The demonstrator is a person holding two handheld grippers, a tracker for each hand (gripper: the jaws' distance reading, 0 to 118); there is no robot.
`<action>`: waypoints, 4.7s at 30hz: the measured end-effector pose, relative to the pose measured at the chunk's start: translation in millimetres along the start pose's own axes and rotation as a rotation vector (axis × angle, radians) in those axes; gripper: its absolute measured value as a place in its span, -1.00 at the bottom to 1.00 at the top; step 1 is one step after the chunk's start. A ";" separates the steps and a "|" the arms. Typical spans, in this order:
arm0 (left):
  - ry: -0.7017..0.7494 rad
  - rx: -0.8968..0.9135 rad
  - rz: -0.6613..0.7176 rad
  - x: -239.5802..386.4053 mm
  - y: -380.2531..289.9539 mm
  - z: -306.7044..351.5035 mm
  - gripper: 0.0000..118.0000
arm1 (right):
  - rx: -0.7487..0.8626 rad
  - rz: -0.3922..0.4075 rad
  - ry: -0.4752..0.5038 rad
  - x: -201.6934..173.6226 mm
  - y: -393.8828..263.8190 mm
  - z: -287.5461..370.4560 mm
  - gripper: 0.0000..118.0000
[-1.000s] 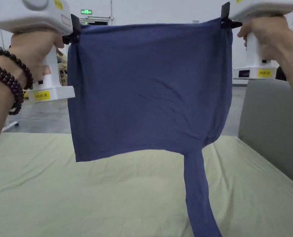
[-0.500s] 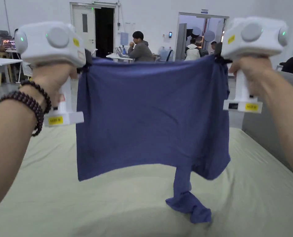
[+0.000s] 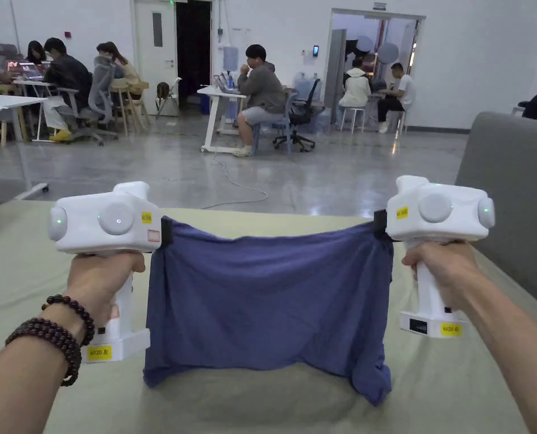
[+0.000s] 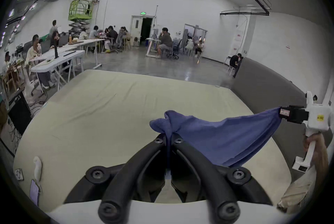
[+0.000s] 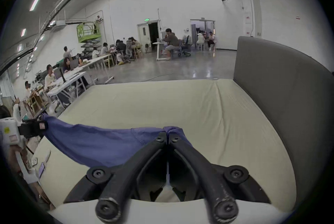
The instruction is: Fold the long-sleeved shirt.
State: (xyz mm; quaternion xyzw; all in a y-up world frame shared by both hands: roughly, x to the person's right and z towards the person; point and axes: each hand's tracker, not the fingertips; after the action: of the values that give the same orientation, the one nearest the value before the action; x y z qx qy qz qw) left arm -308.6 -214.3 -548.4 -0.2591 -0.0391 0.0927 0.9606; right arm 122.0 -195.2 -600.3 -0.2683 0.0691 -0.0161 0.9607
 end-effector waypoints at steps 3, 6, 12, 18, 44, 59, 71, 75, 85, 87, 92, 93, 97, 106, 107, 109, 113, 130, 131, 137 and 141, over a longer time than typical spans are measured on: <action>-0.031 0.055 0.008 -2.2 -21.7 40.1 -1.00 | 0.032 0.048 0.016 0.4 -22.1 44.2 -1.00; -0.016 0.038 -0.046 -0.2 -58.8 78.0 -1.00 | 0.028 0.113 0.053 3.8 -61.6 90.2 -1.00; -0.075 -0.125 -0.055 -11.1 -164.8 132.1 -1.00 | -0.082 0.112 0.129 15.3 -167.4 157.2 -1.00; -0.055 -0.342 -0.083 -28.1 -271.1 162.5 -1.00 | -0.355 0.182 0.165 17.3 -289.0 170.0 -1.00; -0.126 -0.404 -0.046 -45.9 -286.5 224.9 0.98 | -0.502 0.237 0.185 8.0 -309.0 212.0 0.86; 0.014 -0.160 -0.196 -11.3 -232.5 118.4 -1.00 | -0.307 0.124 0.071 11.7 -242.7 99.0 -1.00; -0.029 -0.229 -0.090 -12.5 -204.4 27.1 -1.00 | -0.361 0.050 -0.006 22.0 -115.2 -158.6 -0.28; -0.013 -0.253 -0.085 -15.7 -213.6 20.0 -1.00 | -0.458 0.013 -0.097 16.9 -123.4 -228.4 0.81; 0.034 -0.308 -0.093 -35.0 -231.6 25.3 -1.00 | -0.604 0.017 -0.110 18.8 -179.6 -310.1 0.60; 0.032 -0.304 -0.101 -35.1 -233.0 28.4 -1.00 | -0.606 -0.011 -0.128 20.3 -178.0 -307.0 0.39; 0.022 -0.305 -0.066 -33.6 -233.7 32.7 -1.00 | -0.452 0.034 -0.185 18.0 -156.7 -276.4 -0.97; 0.020 -0.303 -0.068 -31.3 -233.5 34.6 -1.00 | -0.461 0.031 -0.171 16.5 -150.3 -265.9 -0.97; -0.026 -0.293 -0.093 -22.2 -231.3 48.0 -1.00 | -0.368 0.003 -0.070 22.3 -121.9 -188.6 -0.97; -0.071 -0.221 -0.133 -10.6 -221.4 90.1 -1.00 | -0.231 0.048 0.072 7.9 -155.8 31.4 -0.97; -0.075 -0.213 -0.136 -9.0 -221.2 95.0 -1.00 | -0.236 0.047 0.074 6.8 -168.3 42.0 -0.97; -0.077 -0.196 -0.150 -5.1 -222.1 104.4 -1.00 | -0.258 0.034 0.050 7.0 -197.1 54.1 -0.97; -0.096 -0.185 -0.129 -1.2 -226.0 123.6 -1.00 | -0.412 -0.015 0.032 9.0 -262.1 36.9 -0.97; -0.113 -0.187 -0.141 4.0 -231.0 147.7 -1.00 | -0.400 0.018 0.050 -6.5 -283.2 64.5 0.59; -0.112 -0.185 -0.142 3.7 -230.9 149.0 -1.00 | -0.333 0.033 0.053 -5.8 -275.9 81.7 0.59; -0.098 -0.198 -0.136 1.2 -237.4 147.3 -1.00 | -0.271 0.009 0.021 2.3 -262.6 129.9 -0.31; -0.082 -0.214 -0.127 -0.5 -241.5 136.2 -1.00 | -0.319 0.087 0.023 2.5 -278.7 122.1 -1.00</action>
State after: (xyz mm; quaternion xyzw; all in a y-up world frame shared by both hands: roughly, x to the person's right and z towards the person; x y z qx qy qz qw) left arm -287.7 -352.5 -309.0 -0.3531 -0.1044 0.0376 0.9290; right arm 143.5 -371.2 -352.9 -0.4138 0.0935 0.0337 0.9049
